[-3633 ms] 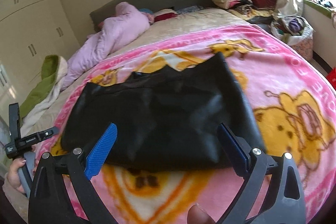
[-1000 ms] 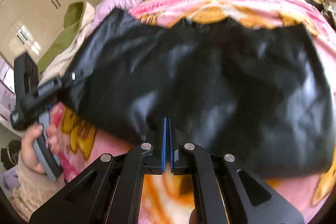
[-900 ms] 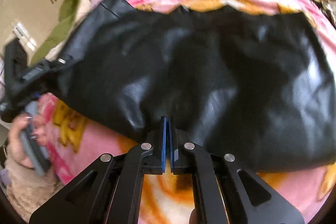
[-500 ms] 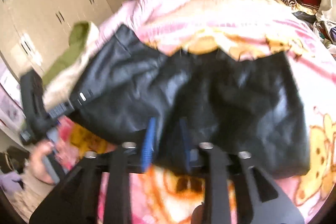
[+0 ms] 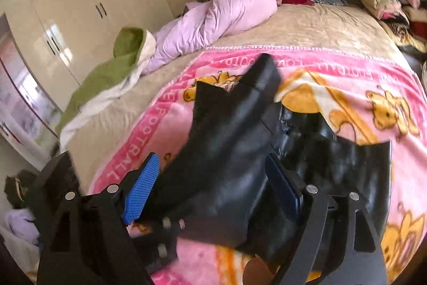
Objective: Fold large clothes
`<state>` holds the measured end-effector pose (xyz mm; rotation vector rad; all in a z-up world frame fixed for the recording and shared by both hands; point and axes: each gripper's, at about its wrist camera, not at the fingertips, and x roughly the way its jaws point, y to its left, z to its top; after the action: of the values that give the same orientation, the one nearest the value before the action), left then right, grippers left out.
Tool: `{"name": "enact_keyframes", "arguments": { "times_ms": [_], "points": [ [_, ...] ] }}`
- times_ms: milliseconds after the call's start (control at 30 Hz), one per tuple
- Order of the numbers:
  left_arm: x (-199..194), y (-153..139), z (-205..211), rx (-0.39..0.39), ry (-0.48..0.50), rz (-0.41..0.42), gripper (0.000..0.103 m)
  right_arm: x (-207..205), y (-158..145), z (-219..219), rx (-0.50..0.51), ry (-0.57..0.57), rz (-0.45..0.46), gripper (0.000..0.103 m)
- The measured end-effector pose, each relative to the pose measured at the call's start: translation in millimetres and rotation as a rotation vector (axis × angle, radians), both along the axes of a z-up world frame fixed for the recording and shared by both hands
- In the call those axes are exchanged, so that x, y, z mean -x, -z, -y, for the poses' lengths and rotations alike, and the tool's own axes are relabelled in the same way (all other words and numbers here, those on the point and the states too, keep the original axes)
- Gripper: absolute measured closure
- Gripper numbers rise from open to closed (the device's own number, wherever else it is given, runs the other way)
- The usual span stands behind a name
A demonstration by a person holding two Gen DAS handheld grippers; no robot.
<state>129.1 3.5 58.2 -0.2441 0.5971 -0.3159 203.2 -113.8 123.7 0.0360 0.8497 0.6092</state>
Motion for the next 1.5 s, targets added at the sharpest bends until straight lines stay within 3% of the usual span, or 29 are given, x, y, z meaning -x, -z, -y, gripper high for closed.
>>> {"name": "enact_keyframes", "arguments": {
  "times_ms": [300,333,367,467,600,700,767,867,967,1033,1100,1200,1300,1333,1367,1500],
  "points": [
    [5,-7,37,-0.063,0.039,0.019,0.079,-47,38,9,-0.004,-0.009,-0.148,0.023],
    [5,-7,42,-0.072,0.044,0.019,0.079,-49,39,11,-0.012,-0.015,-0.150,0.029],
    [5,-8,45,-0.080,0.044,0.020,0.079,-52,42,15,-0.023,-0.021,-0.151,0.051],
    [4,-10,51,-0.088,0.048,0.026,0.078,-56,43,31,-0.096,-0.053,-0.150,0.068],
    [9,-16,60,-0.047,0.111,0.027,0.065,-60,46,66,-0.161,-0.065,-0.113,0.077],
    [18,-23,65,-0.010,0.153,0.029,0.043,-65,52,102,-0.200,-0.042,-0.099,0.080],
    [27,-29,61,0.063,0.192,0.039,0.042,-68,58,126,-0.227,-0.030,-0.096,0.081],
    [28,-29,53,0.074,0.152,0.049,0.037,-69,69,164,-0.250,-0.014,-0.098,0.082],
    [2,-5,44,0.078,0.097,-0.042,0.037,-67,86,190,-0.267,0.001,-0.115,0.082],
    [-25,28,38,0.108,0.087,-0.159,0.037,-65,102,211,-0.284,0.023,-0.130,0.082],
    [-40,53,41,0.151,0.103,-0.252,0.037,-64,116,224,-0.294,0.045,-0.158,0.080],
    [-54,83,61,0.176,0.160,-0.357,0.035,-65,136,234,-0.260,0.099,-0.242,0.064],
    [-49,85,81,0.080,0.148,-0.337,0.026,-64,135,237,-0.245,0.128,-0.282,0.043],
    [-49,84,84,0.064,0.141,-0.330,0.026,-62,128,237,-0.241,0.144,-0.267,0.026],
    [-48,82,87,0.049,0.141,-0.326,0.026,-60,121,236,-0.238,0.155,-0.250,0.016],
    [-48,81,90,0.019,0.130,-0.321,0.026,-71,105,209,-0.120,0.188,-0.252,0.011]
  ]
}}
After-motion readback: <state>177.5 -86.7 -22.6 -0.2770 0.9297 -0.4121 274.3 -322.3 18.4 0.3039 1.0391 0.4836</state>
